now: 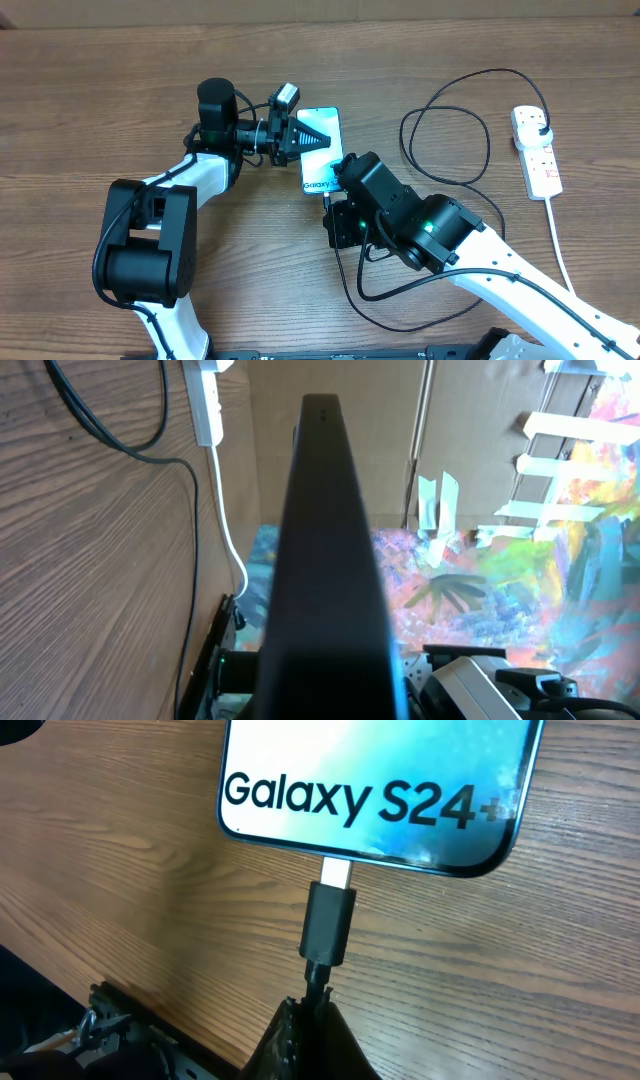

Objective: Plug charger to phone and switch on socket
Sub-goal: 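Align the USB-C plug with the phone's port, holding phone in left gripper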

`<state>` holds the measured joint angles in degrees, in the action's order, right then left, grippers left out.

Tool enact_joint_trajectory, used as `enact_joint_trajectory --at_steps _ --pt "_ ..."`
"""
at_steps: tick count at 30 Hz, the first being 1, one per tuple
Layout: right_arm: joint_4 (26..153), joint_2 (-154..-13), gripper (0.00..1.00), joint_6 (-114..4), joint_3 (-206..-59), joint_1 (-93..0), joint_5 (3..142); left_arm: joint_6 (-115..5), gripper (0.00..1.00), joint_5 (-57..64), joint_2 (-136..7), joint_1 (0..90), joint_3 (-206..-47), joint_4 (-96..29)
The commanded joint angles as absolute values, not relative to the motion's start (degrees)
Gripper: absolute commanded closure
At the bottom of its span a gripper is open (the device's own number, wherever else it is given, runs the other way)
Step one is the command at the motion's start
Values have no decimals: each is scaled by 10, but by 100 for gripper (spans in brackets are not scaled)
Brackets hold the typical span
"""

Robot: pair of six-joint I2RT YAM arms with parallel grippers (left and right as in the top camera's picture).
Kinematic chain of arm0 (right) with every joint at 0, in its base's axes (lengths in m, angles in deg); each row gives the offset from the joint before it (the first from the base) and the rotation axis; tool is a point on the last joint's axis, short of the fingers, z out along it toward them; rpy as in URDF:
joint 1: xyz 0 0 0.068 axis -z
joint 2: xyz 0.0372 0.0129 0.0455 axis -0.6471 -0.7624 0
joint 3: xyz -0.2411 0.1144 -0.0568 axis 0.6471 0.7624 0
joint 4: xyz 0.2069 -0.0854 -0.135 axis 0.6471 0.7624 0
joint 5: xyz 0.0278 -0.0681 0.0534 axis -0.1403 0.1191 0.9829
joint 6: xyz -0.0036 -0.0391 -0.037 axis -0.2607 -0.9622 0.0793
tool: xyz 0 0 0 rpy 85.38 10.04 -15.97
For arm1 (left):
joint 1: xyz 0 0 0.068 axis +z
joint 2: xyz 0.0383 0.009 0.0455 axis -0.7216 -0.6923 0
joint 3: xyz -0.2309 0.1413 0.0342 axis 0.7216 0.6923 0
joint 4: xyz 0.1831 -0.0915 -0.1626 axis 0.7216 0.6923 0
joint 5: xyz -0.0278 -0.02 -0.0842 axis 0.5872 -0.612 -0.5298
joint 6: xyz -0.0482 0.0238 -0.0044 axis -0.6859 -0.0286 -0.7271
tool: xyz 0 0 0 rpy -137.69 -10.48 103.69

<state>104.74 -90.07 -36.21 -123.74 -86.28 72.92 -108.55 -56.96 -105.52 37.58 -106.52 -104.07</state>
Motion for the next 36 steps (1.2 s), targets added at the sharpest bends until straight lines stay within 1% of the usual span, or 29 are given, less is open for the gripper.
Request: enact_joint_trajectory --at_steps 1,20,32,33,36 --pt "1043 -899 96 -360 -1238 -864 720 -1089 96 -574 -1053 371 -1081 -1044" --pt "1024 -899 96 -361 -1238 -864 704 -1089 96 -595 -1053 371 -1081 -1044" --pt "1013 -899 96 -361 -1238 -864 650 -1089 96 -595 -1053 371 -1081 -1044" --pt "1012 -899 95 -361 -1238 -864 649 -1089 96 -595 -1053 371 -1081 -1044" --pt "1011 -899 88 -361 -1238 -864 649 -1089 96 -595 -1053 371 -1081 -1044"
